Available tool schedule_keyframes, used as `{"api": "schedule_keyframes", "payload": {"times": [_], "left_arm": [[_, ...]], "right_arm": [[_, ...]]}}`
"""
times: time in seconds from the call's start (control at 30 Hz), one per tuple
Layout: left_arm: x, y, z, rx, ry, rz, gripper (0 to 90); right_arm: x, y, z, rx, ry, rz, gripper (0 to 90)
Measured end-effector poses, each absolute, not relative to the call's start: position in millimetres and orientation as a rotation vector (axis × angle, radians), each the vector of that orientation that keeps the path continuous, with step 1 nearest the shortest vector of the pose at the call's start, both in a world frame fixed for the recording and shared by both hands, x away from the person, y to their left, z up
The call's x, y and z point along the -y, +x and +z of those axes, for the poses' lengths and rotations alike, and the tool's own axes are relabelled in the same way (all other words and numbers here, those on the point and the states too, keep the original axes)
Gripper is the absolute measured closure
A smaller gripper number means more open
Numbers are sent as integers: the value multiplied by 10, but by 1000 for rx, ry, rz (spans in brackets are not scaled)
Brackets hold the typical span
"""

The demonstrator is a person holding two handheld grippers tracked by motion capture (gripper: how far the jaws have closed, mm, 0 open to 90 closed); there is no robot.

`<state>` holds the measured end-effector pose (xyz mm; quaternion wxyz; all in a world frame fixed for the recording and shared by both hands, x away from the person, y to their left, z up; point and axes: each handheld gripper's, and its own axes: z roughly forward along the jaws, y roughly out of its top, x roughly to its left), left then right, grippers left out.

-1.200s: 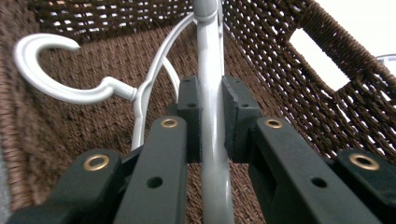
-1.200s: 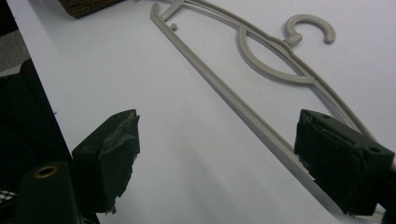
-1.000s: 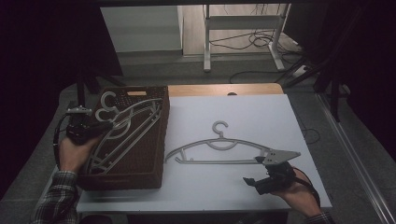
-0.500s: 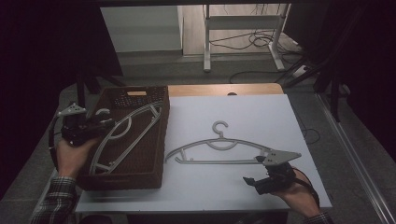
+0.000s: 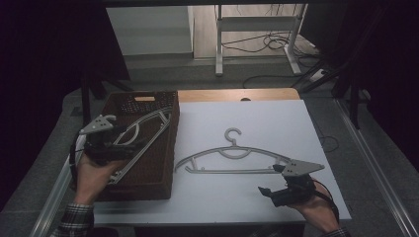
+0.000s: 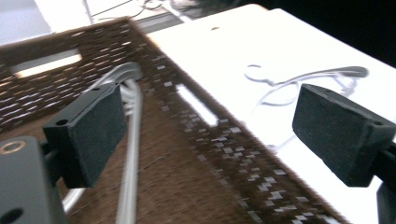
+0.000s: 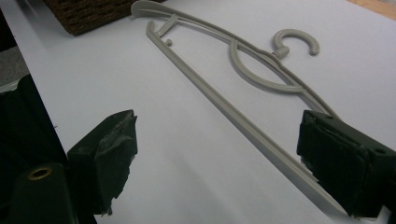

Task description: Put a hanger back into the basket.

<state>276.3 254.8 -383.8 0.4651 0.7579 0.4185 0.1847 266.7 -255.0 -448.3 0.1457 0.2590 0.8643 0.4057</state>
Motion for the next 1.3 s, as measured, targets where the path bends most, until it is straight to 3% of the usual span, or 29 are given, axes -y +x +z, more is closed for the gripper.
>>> {"api": "schedule_keyframes", "payload": {"times": [0.7, 1.3], "left_arm": [[-1631, 2299, -4101, -802, 1864, 255, 18], [-1140, 2183, -4441, -719, 2000, 271, 10]], "right_arm": [[2656, 2519, -4481, -2391, 832, 1272, 35], [2749, 2565, -4599, -2401, 862, 1260, 0]]}}
